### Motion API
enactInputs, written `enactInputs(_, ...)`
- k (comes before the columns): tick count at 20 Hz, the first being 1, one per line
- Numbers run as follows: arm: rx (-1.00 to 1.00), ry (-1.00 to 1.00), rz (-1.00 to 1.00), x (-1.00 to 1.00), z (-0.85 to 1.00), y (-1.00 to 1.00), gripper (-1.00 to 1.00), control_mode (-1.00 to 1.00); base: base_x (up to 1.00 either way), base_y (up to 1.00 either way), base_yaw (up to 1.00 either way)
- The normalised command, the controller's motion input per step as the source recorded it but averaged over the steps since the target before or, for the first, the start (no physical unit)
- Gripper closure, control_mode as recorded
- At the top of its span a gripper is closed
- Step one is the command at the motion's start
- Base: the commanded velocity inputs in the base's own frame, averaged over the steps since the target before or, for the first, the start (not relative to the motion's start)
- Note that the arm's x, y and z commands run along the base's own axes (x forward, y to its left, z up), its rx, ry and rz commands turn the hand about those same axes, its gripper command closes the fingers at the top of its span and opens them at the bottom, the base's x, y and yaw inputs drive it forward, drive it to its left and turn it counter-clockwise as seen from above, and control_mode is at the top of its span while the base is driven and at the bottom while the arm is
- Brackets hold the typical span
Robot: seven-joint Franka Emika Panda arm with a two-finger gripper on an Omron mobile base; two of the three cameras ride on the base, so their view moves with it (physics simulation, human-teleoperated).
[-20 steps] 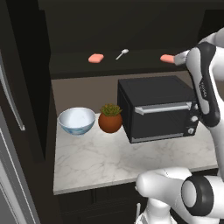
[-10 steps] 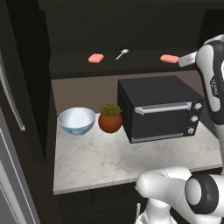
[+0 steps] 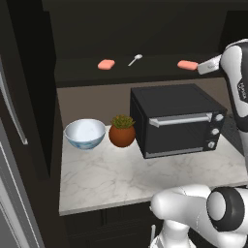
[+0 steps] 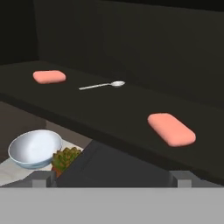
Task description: Pick the bar soap and bar soap from the cabinet and place them on the counter.
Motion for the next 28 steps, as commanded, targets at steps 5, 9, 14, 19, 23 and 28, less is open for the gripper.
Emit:
enactInputs(5, -0.03, -0.01, 0.02, 0.18, 0.00, 0.00, -1.00, -1.00, 0.00, 0.00, 0.00)
enactInputs(9, -0.05, 0.00, 0.00, 0.15, 0.00, 0.00, -1.00, -1.00, 0.00, 0.00, 0.00)
enactInputs(14, -0.04, 0.00, 0.00, 0.12, 0.00, 0.00, -1.00, -1.00, 0.00, 0.00, 0.00)
enactInputs(19, -0.02, 0.00, 0.00, 0.15, 0.00, 0.00, -1.00, -1.00, 0.00, 0.00, 0.00)
enactInputs(23, -0.02, 0.00, 0.00, 0.13, 0.00, 0.00, -1.00, -1.00, 0.00, 0.00, 0.00)
enactInputs(28, -0.04, 0.02, 0.00, 0.10, 0.00, 0.00, -1.00, -1.00, 0.00, 0.00, 0.00)
